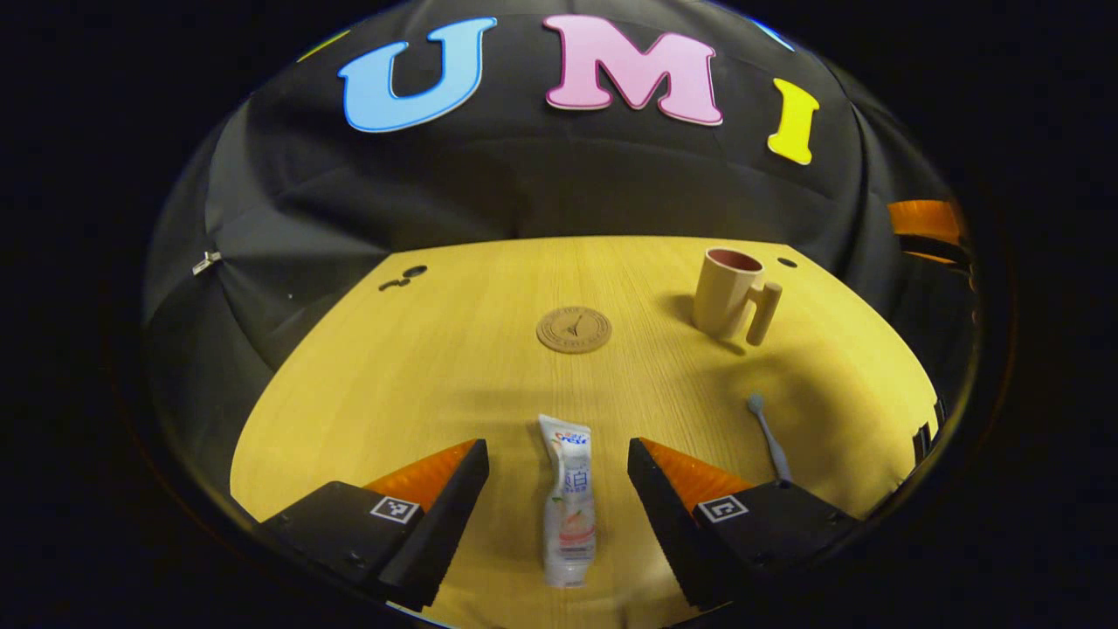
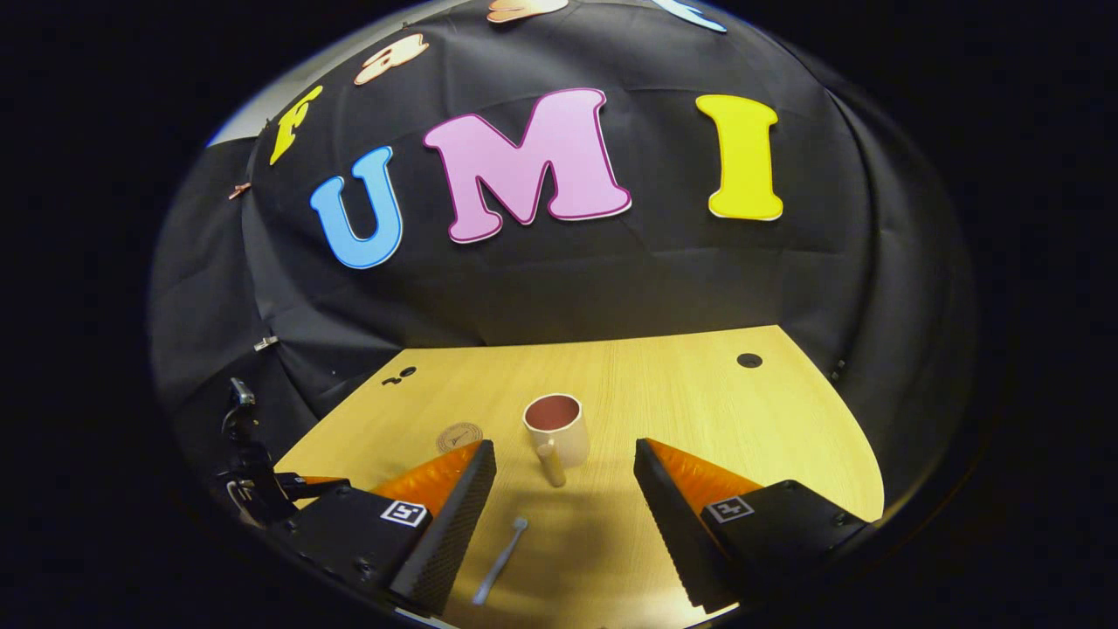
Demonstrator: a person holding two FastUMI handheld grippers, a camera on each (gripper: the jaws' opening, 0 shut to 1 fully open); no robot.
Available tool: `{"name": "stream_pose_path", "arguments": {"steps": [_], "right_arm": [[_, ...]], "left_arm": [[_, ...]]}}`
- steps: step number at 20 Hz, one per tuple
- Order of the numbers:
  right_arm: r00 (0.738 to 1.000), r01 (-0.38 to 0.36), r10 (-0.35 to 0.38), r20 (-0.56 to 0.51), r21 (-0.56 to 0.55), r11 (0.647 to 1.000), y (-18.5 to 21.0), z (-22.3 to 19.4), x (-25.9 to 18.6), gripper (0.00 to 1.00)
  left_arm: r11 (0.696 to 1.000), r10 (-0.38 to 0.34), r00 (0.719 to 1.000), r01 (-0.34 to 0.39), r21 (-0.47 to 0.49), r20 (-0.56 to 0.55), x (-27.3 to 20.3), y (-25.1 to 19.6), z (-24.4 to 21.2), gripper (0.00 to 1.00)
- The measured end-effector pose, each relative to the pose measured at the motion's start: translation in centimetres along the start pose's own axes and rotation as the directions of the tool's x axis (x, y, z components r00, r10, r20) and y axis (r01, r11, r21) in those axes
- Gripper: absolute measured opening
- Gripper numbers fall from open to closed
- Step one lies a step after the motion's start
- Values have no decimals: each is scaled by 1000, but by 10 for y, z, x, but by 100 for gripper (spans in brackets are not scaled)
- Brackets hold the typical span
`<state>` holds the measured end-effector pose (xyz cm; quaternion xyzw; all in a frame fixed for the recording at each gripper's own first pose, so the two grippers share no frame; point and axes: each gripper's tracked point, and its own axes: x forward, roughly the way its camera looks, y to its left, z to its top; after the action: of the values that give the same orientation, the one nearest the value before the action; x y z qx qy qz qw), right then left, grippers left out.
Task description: Put the toothbrush and toothpaste on the desktop into the cup, then pick up the cup and place it on the coaster on the desktop.
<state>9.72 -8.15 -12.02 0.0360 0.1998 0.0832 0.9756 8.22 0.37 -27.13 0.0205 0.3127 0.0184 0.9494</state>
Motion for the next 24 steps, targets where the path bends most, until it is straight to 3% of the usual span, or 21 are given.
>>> {"name": "stream_pose_path", "arguments": {"steps": [7,9,12,15,18,19,20,24], "right_arm": [[999,-35,36,-37,30,999,-12,-12,18,98],[997,-40,44,-66,58,998,-7,-18,20,98],[995,26,-19,-95,73,997,-10,-26,22,98],[989,78,-63,-135,115,990,0,-36,21,98],[970,116,-71,-233,185,976,20,-67,21,98],[964,136,-90,-251,176,975,21,-75,20,98],[957,157,-111,-267,159,975,22,-83,19,98],[913,238,-175,-368,135,962,44,-121,22,98]], "left_arm": [[998,29,986,-21,54,-162,20,-3,-41,90],[999,-37,982,36,-8,-187,26,-9,-48,85],[999,-43,974,42,-8,-224,28,-5,-50,71],[992,-95,956,113,51,-276,27,-10,-53,53],[978,-148,935,187,93,-321,27,-6,-53,45],[976,-155,930,196,94,-333,28,-7,-53,48],[974,-162,927,204,94,-338,27,-7,-52,40],[964,-214,925,252,83,-313,27,-7,-49,34]]}}
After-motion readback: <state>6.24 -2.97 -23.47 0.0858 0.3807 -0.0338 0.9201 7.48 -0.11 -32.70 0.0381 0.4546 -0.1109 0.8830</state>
